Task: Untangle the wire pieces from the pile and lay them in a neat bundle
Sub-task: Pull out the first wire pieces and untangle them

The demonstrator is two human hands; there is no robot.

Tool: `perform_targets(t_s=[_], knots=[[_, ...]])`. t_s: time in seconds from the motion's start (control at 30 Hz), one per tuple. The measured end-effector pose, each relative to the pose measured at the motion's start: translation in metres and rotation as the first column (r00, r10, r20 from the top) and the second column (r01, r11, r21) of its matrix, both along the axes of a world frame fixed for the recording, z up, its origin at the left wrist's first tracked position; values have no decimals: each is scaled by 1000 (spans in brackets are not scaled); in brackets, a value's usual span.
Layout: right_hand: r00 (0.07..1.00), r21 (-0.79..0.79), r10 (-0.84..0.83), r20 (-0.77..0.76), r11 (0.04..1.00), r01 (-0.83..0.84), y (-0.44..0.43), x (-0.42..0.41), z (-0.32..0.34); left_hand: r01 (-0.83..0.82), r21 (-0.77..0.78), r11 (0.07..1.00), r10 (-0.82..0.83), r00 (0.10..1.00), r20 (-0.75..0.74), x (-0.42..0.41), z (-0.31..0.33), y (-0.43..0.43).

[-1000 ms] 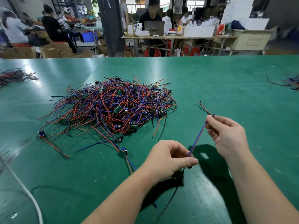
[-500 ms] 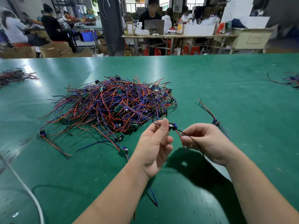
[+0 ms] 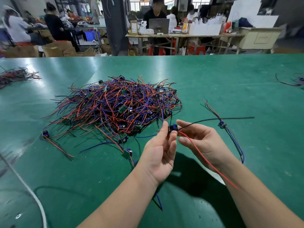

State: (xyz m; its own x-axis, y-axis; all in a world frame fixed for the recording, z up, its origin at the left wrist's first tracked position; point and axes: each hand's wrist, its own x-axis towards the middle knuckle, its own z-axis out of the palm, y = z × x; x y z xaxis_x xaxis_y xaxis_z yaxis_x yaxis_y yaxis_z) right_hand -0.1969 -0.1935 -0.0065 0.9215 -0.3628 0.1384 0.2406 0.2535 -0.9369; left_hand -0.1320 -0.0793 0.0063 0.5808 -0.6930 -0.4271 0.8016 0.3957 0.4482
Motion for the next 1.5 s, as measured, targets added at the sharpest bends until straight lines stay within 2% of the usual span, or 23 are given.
perform_targets(t_s=[0.1, 0.2, 0.3, 0.4, 0.47, 0.57, 0.63, 0.73, 0.8, 0.9, 1.03, 1.1, 1.17, 1.2, 1.27, 1.3, 1.33, 1.37, 1.4, 1.43, 1.47, 1.5], knots=[[997, -18, -67, 22, 998, 68, 0, 0, 1, 0, 21, 1000, -1, 999, 34, -4, -5, -3], [986, 137, -169, 9, 976, 167, 3, 2, 4, 65, 1, 998, -63, 971, 230, -8, -6, -3], [966, 410, -255, -38, 878, 247, -6, 3, 12, 134, -4, 991, -114, 858, 501, -12, -10, -4], [970, 504, -229, -80, 831, 237, -20, -5, 22, 62, 111, 992, -119, 760, 639, -9, -13, -7], [979, 433, -177, -98, 878, 202, -24, -10, 21, 30, 159, 987, -123, 779, 615, -6, -10, -7], [963, 186, -110, -246, 970, 158, -25, -13, 14, 90, 216, 972, -207, 758, 618, -3, -10, -4], [944, 61, -83, -318, 992, 107, -24, -12, 10, 103, 273, 956, -261, 720, 643, -4, -13, -1], [905, -152, -166, -391, 982, 114, -23, -11, 5, 80, 350, 933, -295, 726, 621, -7, -19, -3], [897, -178, -191, -399, 976, 129, -26, -12, 5, 102, 380, 920, -331, 722, 608, -6, -20, -4], [884, -80, -290, -366, 956, 281, -38, -16, 12, 194, 381, 904, -400, 698, 594, -7, -19, -2], [837, 106, -474, -273, 850, 516, -58, -22, 17, 301, 386, 872, -484, 650, 586, -12, -19, -2], [809, 209, -519, -276, 789, 578, -63, -23, 15, 321, 395, 861, -506, 630, 590, -10, -18, -1], [772, 350, -582, -255, 689, 635, -66, -23, 13, 324, 410, 853, -519, 613, 595, -5, -18, 1], [732, 409, -642, -227, 620, 670, -68, -22, 12, 312, 420, 852, -519, 611, 598, -2, -17, 2], [606, 427, -775, -179, 494, 757, -71, -23, 12, 251, 422, 871, -475, 647, 596, 2, -18, 3], [573, 397, -807, -144, 483, 780, -71, -23, 12, 205, 410, 889, -429, 687, 586, 5, -18, 3], [587, 345, -803, -106, 524, 779, -68, -23, 12, 153, 395, 906, -374, 727, 575, 7, -18, 2], [655, 265, -753, -61, 621, 738, -61, -21, 12, 98, 381, 919, -317, 758, 570, 10, -18, 1], [753, 125, -658, -32, 744, 656, -52, -18, 11, 47, 368, 928, -265, 780, 567, 12, -20, 0], [844, -86, -535, -38, 843, 531, -42, -15, 9, 9, 356, 935, -222, 794, 565, 13, -21, 0], [906, -311, -417, -76, 873, 376, -32, -11, 6, -14, 341, 940, -194, 802, 565, 14, -22, -1], [938, -471, -326, -120, 850, 235, -23, -8, 3, -23, 328, 945, -179, 800, 573, 13, -23, -1]])
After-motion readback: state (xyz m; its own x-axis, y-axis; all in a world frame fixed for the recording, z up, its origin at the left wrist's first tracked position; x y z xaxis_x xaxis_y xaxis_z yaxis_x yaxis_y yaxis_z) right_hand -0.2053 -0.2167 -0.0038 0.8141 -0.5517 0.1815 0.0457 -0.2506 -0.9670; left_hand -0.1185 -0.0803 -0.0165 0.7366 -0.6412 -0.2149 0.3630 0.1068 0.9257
